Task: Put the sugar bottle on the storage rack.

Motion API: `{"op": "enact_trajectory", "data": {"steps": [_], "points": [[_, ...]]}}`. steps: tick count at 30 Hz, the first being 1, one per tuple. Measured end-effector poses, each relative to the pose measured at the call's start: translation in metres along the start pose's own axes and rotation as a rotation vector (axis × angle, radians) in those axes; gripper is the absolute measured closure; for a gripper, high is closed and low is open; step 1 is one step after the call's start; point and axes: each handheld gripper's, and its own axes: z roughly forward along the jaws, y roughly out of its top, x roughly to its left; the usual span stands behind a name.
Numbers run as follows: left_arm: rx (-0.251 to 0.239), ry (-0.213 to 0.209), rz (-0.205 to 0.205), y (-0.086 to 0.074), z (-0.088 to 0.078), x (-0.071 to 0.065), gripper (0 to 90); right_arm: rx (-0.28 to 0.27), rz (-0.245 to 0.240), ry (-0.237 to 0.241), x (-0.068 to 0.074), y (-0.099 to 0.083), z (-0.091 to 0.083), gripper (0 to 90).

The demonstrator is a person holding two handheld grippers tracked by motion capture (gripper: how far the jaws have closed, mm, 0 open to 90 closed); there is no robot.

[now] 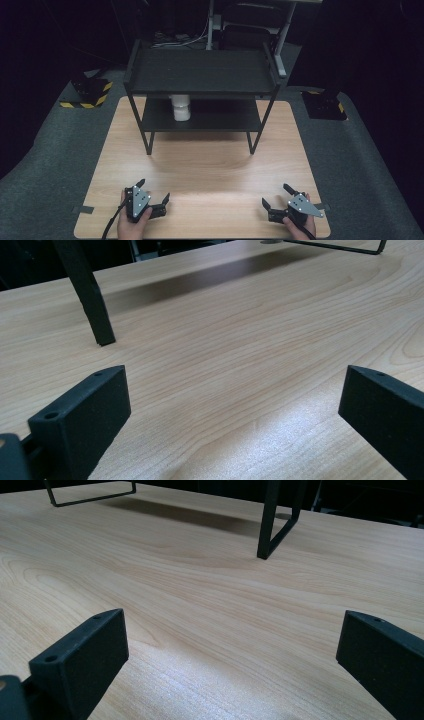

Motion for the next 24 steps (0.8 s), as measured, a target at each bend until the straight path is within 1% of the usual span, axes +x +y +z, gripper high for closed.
{"op": "enact_trajectory", "data": {"steps": [5, 9, 10, 14, 15, 16, 18, 19, 20, 21, 22, 23, 24], "points": [[0.005, -0.002, -0.001, 0.001, 0.000, 0.000, 0.6, -0.003, 0.003, -0.001, 0.000, 0.000, 0.000, 0.1], [0.007, -0.007, 0.010, 0.001, 0.000, 0.000, 0.6, -0.001, 0.003, 0.002, -0.001, 0.000, 0.000, 0.1], [0.004, -0.007, 0.023, 0.001, 0.000, -0.001, 0.5, 0.000, 0.004, 0.004, -0.001, 0.000, 0.000, 0.1], [0.000, -0.011, 0.029, 0.000, -0.001, -0.002, 0.6, 0.002, 0.007, 0.007, -0.002, 0.001, 0.001, 0.1], [0.001, -0.011, 0.036, 0.000, -0.001, -0.002, 0.6, 0.003, 0.007, 0.007, -0.002, 0.001, 0.001, 0.1], [0.014, -0.011, 0.050, 0.003, 0.000, -0.003, 0.6, 0.002, 0.006, 0.008, -0.002, 0.001, 0.001, 0.1], [0.018, -0.007, 0.058, 0.003, 0.000, -0.004, 0.6, -0.001, 0.003, 0.010, -0.002, 0.000, 0.001, 0.1], [0.021, 0.010, 0.090, 0.004, 0.001, -0.010, 0.6, -0.006, 0.002, 0.012, -0.002, -0.001, 0.000, 0.1], [0.021, 0.010, 0.090, 0.004, 0.001, -0.010, 0.5, -0.010, 0.004, 0.014, -0.003, -0.002, 0.000, 0.1], [0.031, 0.011, 0.112, 0.006, 0.002, -0.012, 0.7, -0.015, 0.010, 0.017, -0.003, -0.003, -0.001, 0.1], [0.038, 0.023, 0.134, 0.008, 0.004, -0.016, 0.7, -0.015, 0.010, 0.017, -0.003, -0.003, -0.001, 0.1], [0.037, 0.037, 0.149, 0.008, 0.006, -0.020, 0.8, -0.020, 0.010, 0.019, -0.004, -0.004, -0.001, 0.1], [0.037, 0.043, 0.155, 0.009, 0.008, -0.022, 0.7, -0.024, 0.014, 0.023, -0.005, -0.005, -0.002, 0.1]]}}
